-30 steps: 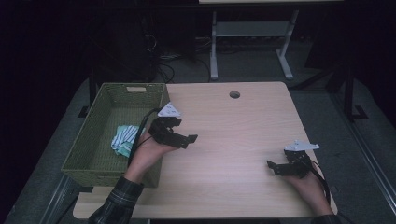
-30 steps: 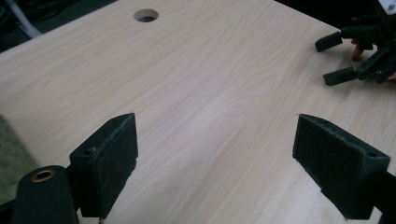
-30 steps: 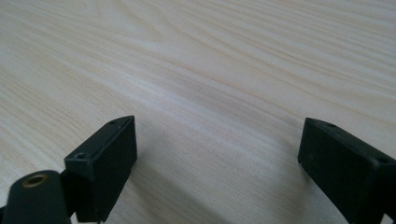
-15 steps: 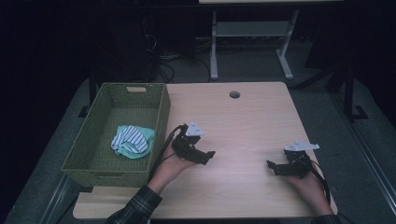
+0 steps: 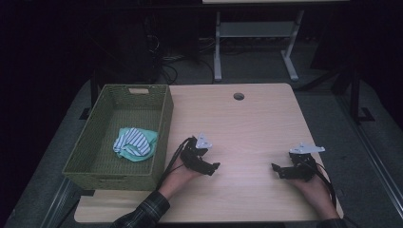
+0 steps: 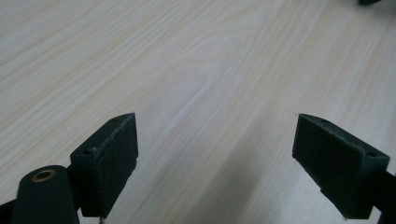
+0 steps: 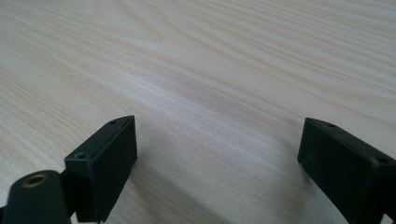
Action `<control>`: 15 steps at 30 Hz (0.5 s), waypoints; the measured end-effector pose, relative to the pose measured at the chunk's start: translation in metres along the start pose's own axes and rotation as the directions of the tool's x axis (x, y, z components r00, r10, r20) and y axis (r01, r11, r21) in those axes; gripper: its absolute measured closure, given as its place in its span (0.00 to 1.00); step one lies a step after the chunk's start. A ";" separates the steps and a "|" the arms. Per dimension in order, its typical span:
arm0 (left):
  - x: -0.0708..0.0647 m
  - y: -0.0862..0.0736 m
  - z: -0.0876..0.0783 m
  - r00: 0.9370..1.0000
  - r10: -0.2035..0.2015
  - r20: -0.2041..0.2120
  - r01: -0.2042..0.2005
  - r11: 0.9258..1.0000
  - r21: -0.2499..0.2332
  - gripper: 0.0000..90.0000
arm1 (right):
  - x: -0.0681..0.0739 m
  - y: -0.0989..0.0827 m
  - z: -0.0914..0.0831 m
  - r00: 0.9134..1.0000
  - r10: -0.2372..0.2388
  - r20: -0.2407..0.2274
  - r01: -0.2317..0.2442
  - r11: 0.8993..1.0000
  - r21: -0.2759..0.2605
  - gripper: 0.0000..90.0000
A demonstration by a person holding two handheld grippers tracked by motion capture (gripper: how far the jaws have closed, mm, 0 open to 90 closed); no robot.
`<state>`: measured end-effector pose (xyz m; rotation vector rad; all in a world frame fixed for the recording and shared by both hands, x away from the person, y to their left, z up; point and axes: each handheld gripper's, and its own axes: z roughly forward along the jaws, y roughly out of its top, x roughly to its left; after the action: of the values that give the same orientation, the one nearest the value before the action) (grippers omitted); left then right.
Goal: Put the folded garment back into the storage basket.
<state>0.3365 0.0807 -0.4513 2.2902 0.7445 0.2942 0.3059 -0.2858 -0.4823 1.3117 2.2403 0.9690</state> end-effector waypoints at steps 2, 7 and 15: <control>0.002 -0.003 0.004 1.000 -0.002 0.000 0.002 1.000 0.014 0.15 | 0.000 0.000 0.000 1.000 0.000 0.000 0.000 1.000 -0.001 0.13; 0.004 -0.008 0.009 1.000 0.005 -0.005 -0.005 0.999 0.045 0.15 | 0.000 0.000 0.000 1.000 -0.001 -0.001 0.001 1.000 0.000 0.13; 0.002 -0.012 0.013 1.000 0.008 0.001 -0.008 0.998 0.057 0.15 | 0.000 0.000 0.000 1.000 -0.003 -0.003 0.003 1.000 0.000 0.13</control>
<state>0.3384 0.0818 -0.4695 2.3472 0.7525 0.2796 0.3059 -0.2857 -0.4824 1.3075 2.2436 0.9708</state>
